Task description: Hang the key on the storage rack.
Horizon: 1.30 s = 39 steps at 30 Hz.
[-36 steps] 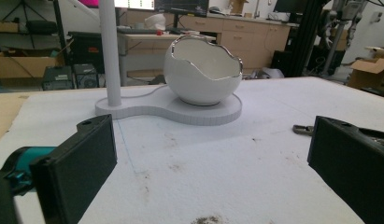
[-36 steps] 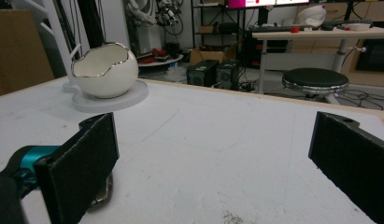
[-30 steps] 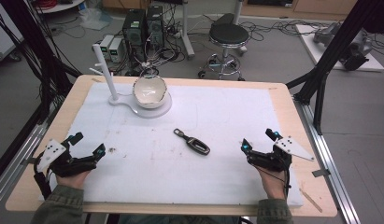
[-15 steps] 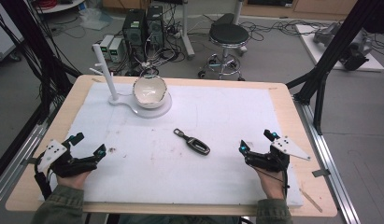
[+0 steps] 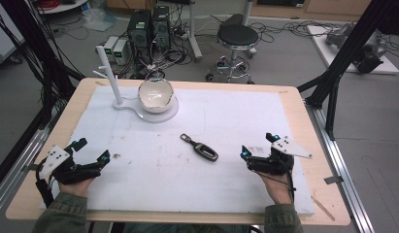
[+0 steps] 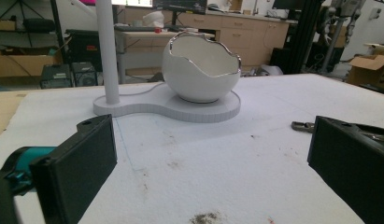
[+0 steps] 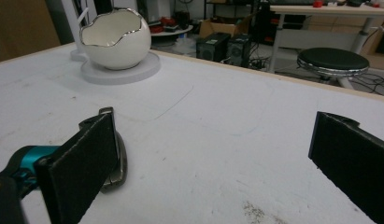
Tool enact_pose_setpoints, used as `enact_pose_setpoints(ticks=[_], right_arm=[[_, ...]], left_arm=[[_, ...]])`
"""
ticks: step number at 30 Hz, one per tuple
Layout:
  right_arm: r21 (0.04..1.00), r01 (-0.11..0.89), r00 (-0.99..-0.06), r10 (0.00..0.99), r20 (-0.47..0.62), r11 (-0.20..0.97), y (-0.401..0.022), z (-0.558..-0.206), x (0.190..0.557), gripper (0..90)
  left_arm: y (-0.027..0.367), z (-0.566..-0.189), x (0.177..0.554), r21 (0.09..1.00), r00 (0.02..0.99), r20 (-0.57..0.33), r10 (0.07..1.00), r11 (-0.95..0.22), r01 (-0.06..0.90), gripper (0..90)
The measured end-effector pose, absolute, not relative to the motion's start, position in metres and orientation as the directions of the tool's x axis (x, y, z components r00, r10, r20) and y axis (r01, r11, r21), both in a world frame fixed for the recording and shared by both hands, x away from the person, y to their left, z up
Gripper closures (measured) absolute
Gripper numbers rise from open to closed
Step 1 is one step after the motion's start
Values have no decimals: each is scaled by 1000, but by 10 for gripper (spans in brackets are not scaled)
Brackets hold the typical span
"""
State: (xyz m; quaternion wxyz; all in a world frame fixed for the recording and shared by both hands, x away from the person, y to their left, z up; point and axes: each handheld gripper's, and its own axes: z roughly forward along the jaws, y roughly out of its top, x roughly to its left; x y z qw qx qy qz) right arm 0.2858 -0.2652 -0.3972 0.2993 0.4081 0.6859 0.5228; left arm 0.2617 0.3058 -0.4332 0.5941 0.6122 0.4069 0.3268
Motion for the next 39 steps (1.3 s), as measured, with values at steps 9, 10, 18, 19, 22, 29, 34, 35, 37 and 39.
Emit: enact_pose_setpoints(ticks=[9, 10, 18, 19, 22, 29, 34, 35, 37, 39], right_arm=[[935, 292, -521, 853, -20, 200, -251, -391, 296, 6], [933, 298, -523, 852, -19, 204, -249, -390, 296, 6], [901, 334, -572, 819, -39, 276, -228, -380, 304, 6], [898, 335, -577, 815, -43, 284, -226, -379, 306, 6], [892, 342, -587, 809, -44, 297, -222, -377, 308, 6], [872, 369, -604, 796, -37, 321, -210, -377, 317, 6], [856, 391, -620, 784, -28, 339, -199, -373, 326, 6], [854, 394, -623, 782, -25, 340, -197, -372, 328, 7], [848, 404, -631, 775, -14, 345, -192, -371, 333, 6], [840, 409, -640, 769, -14, 356, -188, -369, 337, 6]], left_arm=[[306, -433, 262, 993, 459, -84, 884, 37, 110, 18], [306, -433, 261, 993, 459, -85, 884, 38, 110, 18], [305, -433, 261, 993, 460, -85, 884, 38, 110, 18], [305, -433, 261, 993, 460, -86, 884, 39, 109, 18], [306, -433, 261, 993, 461, -85, 883, 38, 111, 18], [305, -433, 261, 993, 461, -85, 883, 38, 109, 18], [305, -433, 261, 993, 460, -87, 884, 41, 110, 18], [306, -433, 261, 993, 462, -86, 883, 39, 110, 18], [306, -433, 261, 993, 462, -85, 883, 39, 108, 18], [306, -433, 261, 993, 463, -86, 882, 40, 109, 17]])
